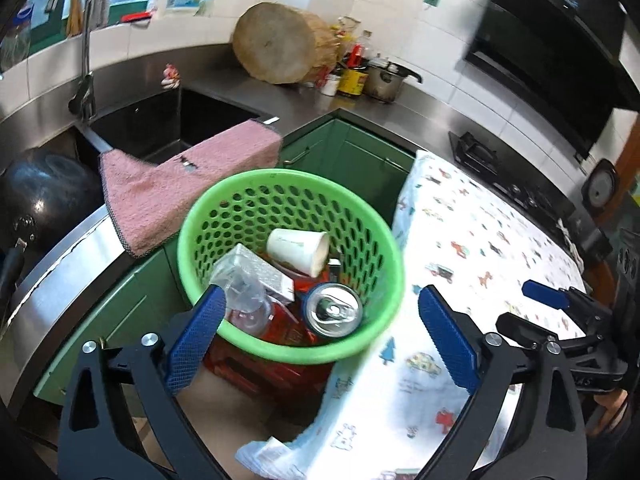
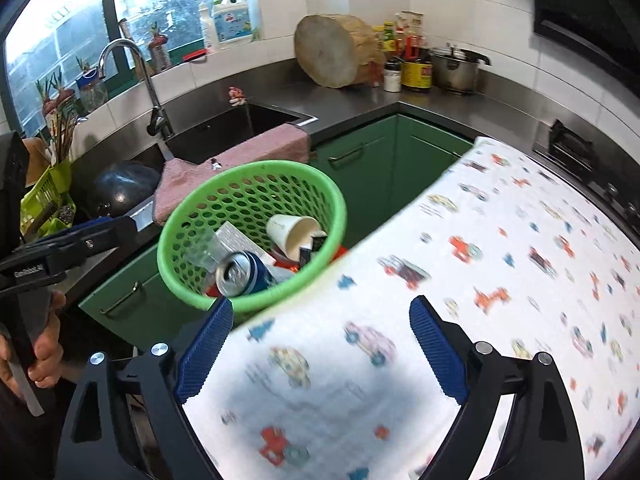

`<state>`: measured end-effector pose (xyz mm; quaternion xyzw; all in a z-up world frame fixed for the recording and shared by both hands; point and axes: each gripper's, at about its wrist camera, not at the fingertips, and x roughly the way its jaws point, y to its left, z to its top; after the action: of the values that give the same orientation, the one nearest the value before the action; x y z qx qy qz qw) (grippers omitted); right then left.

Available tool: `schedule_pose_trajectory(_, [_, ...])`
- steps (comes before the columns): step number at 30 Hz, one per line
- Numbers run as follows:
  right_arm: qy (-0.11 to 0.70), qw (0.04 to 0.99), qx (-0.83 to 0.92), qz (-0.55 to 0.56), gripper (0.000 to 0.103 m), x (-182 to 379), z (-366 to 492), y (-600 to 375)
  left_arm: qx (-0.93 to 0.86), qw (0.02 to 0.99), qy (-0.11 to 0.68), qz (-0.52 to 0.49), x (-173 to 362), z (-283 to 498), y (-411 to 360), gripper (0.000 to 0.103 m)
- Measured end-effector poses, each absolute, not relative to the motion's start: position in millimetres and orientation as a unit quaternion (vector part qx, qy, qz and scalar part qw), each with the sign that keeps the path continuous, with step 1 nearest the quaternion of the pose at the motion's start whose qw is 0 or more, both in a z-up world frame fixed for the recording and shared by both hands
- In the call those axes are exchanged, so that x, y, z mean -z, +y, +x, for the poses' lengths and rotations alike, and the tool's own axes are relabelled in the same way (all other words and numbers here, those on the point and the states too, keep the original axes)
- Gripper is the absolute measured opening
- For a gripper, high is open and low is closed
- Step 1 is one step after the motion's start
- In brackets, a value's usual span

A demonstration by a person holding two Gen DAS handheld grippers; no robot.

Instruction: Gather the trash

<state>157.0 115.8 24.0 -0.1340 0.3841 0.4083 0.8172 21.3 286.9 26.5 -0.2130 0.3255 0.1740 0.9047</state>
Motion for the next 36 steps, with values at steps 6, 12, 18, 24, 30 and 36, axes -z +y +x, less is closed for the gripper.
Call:
schedule_pose_trajectory(6, [0.394, 0.825, -0.389, -0.114, 0.089, -20, 146, 78, -0.166, 0.916, 0.321, -0.175, -33, 18, 248, 0.098])
schedule_pose_trajectory(12, [0.395, 0.834, -0.374, -0.093, 0.090, -17, 137, 38, -0.162, 0.920, 0.325, -0.148, -34, 15, 216, 0.098])
schedule_pose_trajectory(18, [0.387, 0.846, -0.358, -0.076, 0.091, -17, 125, 5, -0.161, 0.922, 0.328, -0.130, -32, 9, 191, 0.098])
schedule_pose_trajectory(24, [0.382, 0.855, -0.346, -0.053, 0.092, -16, 114, -23, -0.157, 0.924, 0.331, -0.110, -28, 3, 169, 0.098])
schedule_pose_trajectory(30, [0.372, 0.867, -0.328, -0.050, 0.093, -16, 100, -42, -0.160, 0.927, 0.323, -0.107, -26, -5, 157, 0.098])
schedule_pose_trajectory(36, [0.378, 0.870, -0.316, -0.041, 0.093, -11, 98, -54, -0.157, 0.929, 0.321, -0.095, -27, -10, 143, 0.098])
